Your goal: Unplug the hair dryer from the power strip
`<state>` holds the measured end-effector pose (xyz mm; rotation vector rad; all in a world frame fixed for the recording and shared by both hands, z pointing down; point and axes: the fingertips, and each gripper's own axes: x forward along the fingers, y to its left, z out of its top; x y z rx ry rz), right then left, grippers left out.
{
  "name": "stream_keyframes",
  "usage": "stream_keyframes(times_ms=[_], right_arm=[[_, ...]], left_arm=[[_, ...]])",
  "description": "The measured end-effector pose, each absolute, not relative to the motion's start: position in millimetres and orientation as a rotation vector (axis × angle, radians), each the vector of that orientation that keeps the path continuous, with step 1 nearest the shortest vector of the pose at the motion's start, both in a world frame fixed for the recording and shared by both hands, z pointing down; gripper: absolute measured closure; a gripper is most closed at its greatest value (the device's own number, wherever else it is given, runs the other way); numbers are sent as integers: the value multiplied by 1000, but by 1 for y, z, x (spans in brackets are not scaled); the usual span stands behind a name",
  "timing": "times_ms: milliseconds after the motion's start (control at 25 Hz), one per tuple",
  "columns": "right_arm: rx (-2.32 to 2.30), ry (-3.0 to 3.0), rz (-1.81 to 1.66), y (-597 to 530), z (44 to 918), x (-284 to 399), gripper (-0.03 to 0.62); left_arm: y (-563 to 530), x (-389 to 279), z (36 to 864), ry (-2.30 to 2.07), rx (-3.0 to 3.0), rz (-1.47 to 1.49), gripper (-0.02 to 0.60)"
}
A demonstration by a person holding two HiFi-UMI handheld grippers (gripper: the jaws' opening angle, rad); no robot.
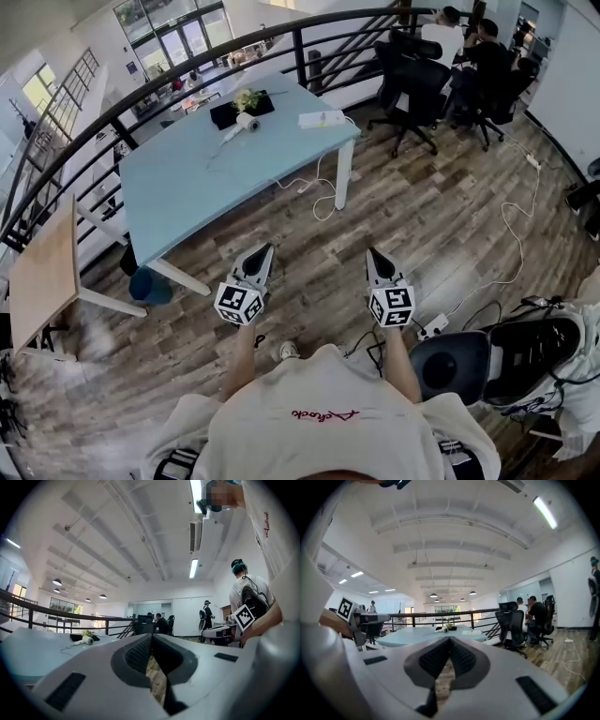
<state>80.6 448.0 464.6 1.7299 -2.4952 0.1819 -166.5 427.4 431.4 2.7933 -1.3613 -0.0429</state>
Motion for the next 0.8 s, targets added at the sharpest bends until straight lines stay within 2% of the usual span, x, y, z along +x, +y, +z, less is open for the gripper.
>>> stream_keyframes(times_ms=[480, 800], right_arm=[[1626, -2541, 190, 458, 475, 107, 576], [1548, -2561, 208, 456, 488, 107, 576]], left_arm=[[448, -112, 445, -1336, 2770, -38, 572], [443, -98, 460, -1342, 2744, -25, 572]])
